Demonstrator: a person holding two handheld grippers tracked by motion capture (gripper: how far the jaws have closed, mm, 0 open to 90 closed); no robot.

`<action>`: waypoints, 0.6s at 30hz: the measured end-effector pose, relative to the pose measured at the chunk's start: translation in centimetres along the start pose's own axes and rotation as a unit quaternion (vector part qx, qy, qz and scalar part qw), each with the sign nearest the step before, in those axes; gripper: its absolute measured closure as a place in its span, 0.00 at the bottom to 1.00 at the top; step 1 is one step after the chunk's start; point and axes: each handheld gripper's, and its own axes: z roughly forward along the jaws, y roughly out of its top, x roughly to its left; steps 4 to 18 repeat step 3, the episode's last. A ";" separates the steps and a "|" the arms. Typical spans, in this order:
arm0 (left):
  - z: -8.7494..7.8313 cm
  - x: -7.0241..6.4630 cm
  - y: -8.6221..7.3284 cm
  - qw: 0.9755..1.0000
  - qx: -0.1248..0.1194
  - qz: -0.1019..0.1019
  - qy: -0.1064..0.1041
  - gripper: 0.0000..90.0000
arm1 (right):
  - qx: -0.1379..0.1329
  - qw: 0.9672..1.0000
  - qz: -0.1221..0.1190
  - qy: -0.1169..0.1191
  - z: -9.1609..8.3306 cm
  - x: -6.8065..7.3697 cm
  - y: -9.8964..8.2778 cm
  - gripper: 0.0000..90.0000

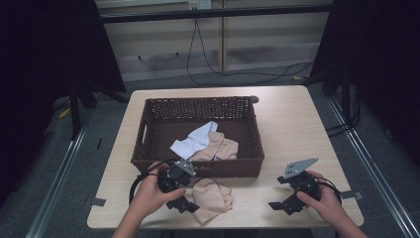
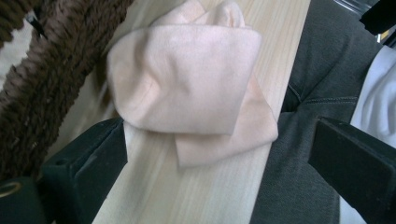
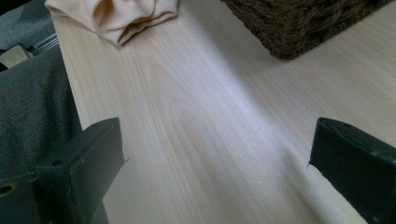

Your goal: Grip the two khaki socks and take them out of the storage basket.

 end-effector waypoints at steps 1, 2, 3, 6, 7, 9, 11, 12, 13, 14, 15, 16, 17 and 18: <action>0.1 -0.2 0.1 1.000 -0.005 0.003 0.000 0.05 | 0.000 1.000 0.000 0.000 0.0 0.0 0.0 0.02; 0.1 -0.2 0.1 1.000 -0.005 0.003 0.000 0.05 | 0.000 1.000 0.000 0.000 0.0 0.0 0.0 0.02; 0.3 -0.2 0.2 1.000 -0.003 0.003 -0.001 0.05 | 0.001 1.000 -0.002 0.000 0.0 0.0 0.0 0.02; 0.3 -0.2 0.2 1.000 -0.003 0.003 -0.001 0.05 | 0.001 1.000 -0.002 0.000 0.0 0.0 0.0 0.02; 0.3 -0.2 0.2 1.000 -0.003 0.003 -0.001 0.05 | 0.001 1.000 -0.002 0.000 0.0 0.0 0.0 0.02; 0.3 -0.2 0.2 1.000 -0.003 0.003 -0.001 0.05 | 0.001 1.000 -0.002 0.000 0.0 0.0 0.0 0.02; 0.3 -0.2 0.2 1.000 -0.003 0.003 -0.001 0.05 | 0.001 1.000 -0.002 0.000 0.0 0.0 0.0 0.02; 0.3 -0.2 0.2 1.000 -0.003 0.003 -0.001 0.05 | 0.001 1.000 -0.002 0.000 0.0 0.0 0.0 0.02; 0.3 -0.2 0.2 1.000 -0.003 0.003 -0.001 0.05 | 0.001 1.000 -0.002 0.000 0.0 0.0 0.0 0.02; 0.3 -0.2 0.2 1.000 -0.003 0.003 -0.001 0.05 | 0.001 1.000 -0.002 0.000 0.0 0.0 0.0 0.02; 0.3 -0.2 0.2 1.000 -0.003 0.003 -0.001 0.05 | 0.001 1.000 -0.002 0.000 0.0 0.0 0.0 0.02; 0.3 -0.2 0.2 1.000 -0.003 0.003 -0.001 0.05 | 0.001 1.000 -0.002 0.000 0.0 0.0 0.0 0.02; 0.3 -0.2 0.2 1.000 -0.003 0.003 -0.001 0.05 | 0.001 1.000 -0.002 0.000 0.0 0.0 0.0 0.02; 0.3 -0.2 0.2 1.000 -0.003 0.003 -0.001 0.05 | 0.001 1.000 -0.002 0.000 0.0 0.0 0.0 0.02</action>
